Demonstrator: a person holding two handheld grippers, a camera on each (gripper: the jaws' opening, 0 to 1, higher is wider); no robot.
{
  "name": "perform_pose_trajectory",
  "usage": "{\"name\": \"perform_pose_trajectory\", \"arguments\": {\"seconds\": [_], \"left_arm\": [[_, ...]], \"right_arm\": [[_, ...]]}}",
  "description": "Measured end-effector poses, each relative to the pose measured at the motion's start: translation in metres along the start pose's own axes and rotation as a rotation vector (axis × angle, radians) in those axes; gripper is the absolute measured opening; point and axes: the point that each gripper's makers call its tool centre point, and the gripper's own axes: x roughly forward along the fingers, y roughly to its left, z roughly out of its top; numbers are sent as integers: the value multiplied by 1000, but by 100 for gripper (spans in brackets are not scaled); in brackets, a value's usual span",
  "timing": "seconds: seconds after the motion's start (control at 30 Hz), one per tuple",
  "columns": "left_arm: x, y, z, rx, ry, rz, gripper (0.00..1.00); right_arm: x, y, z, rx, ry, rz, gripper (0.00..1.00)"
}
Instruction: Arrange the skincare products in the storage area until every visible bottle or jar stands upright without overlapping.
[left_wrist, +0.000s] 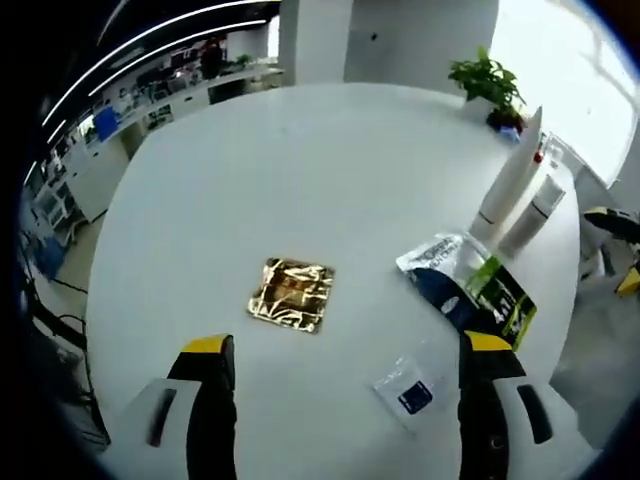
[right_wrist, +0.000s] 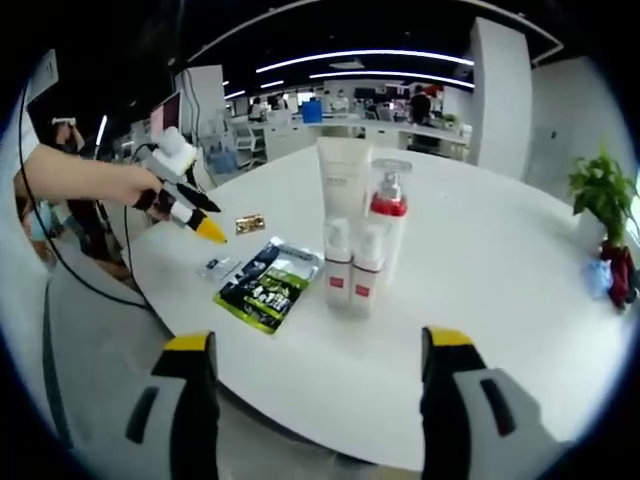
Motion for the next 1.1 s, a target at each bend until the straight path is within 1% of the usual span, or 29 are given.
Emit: {"name": "perform_pose_trajectory", "arguments": {"seconds": [0.1,0.27,0.43,0.57,0.73,0.77,0.87,0.97,1.07,1.1], "left_arm": [[9,9,2,25,24,8,89],[22,18,-1,71,73,15,87],[32,27,1,86,109,16,81],[40,33,2,126,141,22,80],[46,35,4,121,173,4,71],[46,36,3,131,193,6,70],[48,37,6,125,192,-1,68],[49,41,8,129,202,-3,64],[48,44,9,132,213,-3,56],[48,45,10,128,214,0,50]], "right_arm": [[0,-2,0,13,0,-8,84],[-1,-7,0,40,-5,-27,84],[0,-8,-1,42,3,-32,84],[0,-9,-1,44,5,-40,84],[0,-10,-1,48,7,-48,84],[0,-11,-1,49,8,-49,84],[0,-11,-2,52,8,-53,84],[0,-12,-3,53,11,-56,83],[0,-12,-3,52,12,-55,83],[0,-12,-3,51,13,-55,83]]}}
